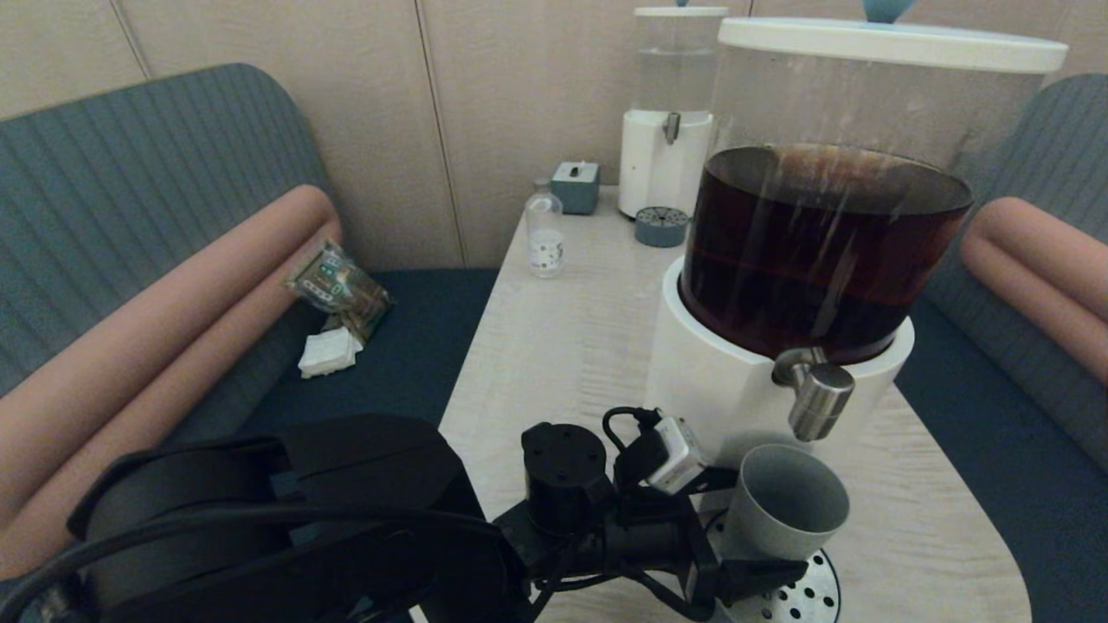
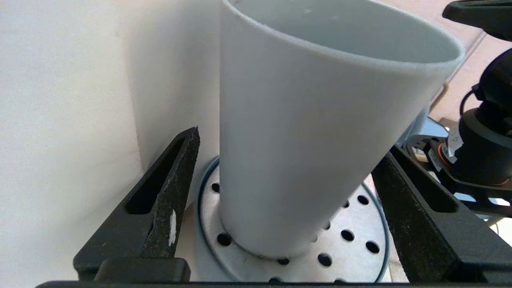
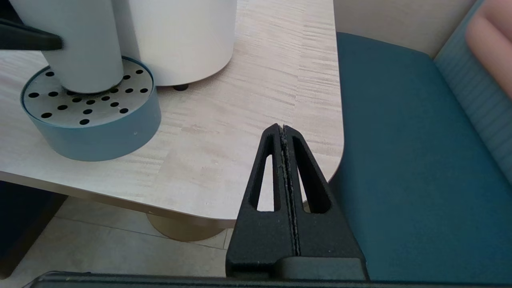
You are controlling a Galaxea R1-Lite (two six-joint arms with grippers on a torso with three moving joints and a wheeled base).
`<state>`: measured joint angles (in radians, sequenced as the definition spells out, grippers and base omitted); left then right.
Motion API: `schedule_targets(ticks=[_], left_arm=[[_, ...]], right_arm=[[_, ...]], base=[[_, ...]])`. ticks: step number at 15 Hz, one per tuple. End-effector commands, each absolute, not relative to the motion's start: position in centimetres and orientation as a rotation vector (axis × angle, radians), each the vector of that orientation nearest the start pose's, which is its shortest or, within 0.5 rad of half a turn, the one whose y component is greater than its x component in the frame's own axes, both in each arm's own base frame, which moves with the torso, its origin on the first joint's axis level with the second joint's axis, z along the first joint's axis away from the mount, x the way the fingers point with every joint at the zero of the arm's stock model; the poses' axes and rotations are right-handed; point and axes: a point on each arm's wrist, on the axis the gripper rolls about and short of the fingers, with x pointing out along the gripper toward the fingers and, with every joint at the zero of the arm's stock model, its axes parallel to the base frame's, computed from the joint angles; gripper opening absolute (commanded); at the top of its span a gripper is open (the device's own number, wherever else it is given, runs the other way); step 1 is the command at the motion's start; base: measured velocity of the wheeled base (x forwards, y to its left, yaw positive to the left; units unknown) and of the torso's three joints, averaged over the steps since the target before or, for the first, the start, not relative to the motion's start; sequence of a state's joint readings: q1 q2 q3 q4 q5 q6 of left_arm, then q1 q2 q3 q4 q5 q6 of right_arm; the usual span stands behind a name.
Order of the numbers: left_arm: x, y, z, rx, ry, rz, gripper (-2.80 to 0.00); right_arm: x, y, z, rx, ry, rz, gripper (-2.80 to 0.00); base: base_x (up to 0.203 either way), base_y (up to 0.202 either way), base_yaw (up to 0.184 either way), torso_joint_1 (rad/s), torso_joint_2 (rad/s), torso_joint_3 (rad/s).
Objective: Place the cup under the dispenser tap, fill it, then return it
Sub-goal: Place it under the water dispenser
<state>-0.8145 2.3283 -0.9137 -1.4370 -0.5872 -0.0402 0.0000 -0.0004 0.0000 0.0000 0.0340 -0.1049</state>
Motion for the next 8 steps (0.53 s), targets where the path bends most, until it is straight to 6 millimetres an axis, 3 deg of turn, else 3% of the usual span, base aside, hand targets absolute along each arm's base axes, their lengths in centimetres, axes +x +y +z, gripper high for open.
schedule_targets(ticks=[1,8], left_arm=[[26.76,-29.94,6.64,-0.037,-0.011,-1.404,0.00],[26.60,-29.24,6.28,-0.035,0.012,-1.394,0.00]], right_arm=[[-2.26,0.08,7.28,-0.106,0.001,0.035,-2.80],[-2.26,0.08,7.28,-0.106,0.001,0.035,-2.80]], base=[[0.000,0.000,0.000,0.000,0.00,0.000],[0.000,0.000,0.000,0.000,0.00,0.000]])
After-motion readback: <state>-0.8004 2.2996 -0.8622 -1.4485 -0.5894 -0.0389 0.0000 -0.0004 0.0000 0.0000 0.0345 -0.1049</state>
